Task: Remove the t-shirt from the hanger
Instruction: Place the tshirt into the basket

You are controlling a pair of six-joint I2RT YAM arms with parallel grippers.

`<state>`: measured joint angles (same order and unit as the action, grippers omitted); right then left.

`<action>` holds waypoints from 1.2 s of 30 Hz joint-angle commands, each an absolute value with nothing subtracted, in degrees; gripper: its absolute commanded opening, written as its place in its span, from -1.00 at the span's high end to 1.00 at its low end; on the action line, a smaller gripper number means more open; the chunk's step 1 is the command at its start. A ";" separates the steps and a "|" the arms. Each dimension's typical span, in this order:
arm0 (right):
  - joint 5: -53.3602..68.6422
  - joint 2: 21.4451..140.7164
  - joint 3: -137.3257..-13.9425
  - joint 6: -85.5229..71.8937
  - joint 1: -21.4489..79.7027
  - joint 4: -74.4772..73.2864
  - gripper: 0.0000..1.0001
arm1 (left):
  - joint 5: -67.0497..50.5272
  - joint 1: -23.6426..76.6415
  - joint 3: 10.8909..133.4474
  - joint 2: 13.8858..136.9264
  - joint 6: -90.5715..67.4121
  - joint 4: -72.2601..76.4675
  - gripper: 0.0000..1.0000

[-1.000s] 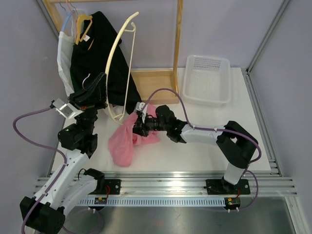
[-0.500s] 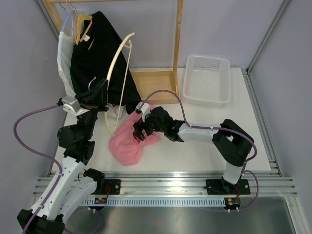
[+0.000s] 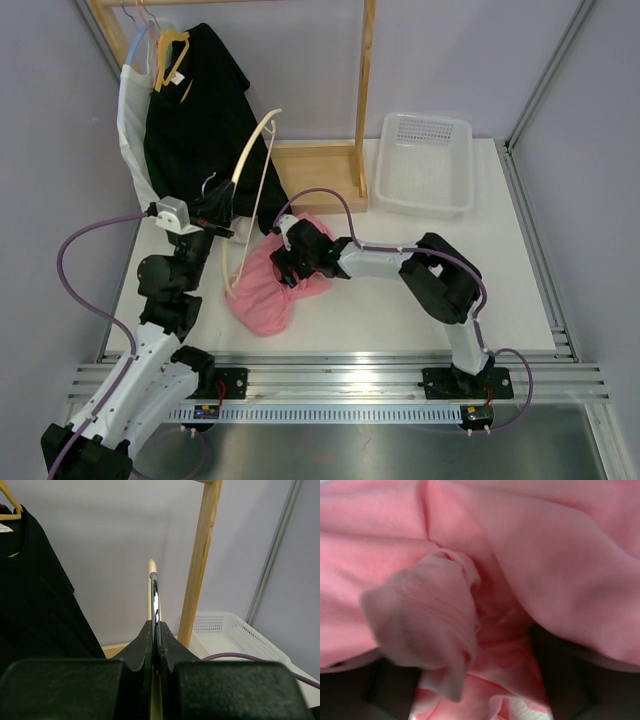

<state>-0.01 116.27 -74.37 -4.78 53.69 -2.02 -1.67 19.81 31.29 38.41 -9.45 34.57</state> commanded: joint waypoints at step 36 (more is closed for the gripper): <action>-26.63 75.93 -93.93 -0.62 38.33 -10.28 1.00 | 0.35 20.21 33.84 43.86 -9.14 35.34 1.00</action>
<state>-23.55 73.54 -86.63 -4.08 39.92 -12.12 -0.40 19.88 31.33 43.79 -9.41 32.18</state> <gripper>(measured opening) 0.037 0.052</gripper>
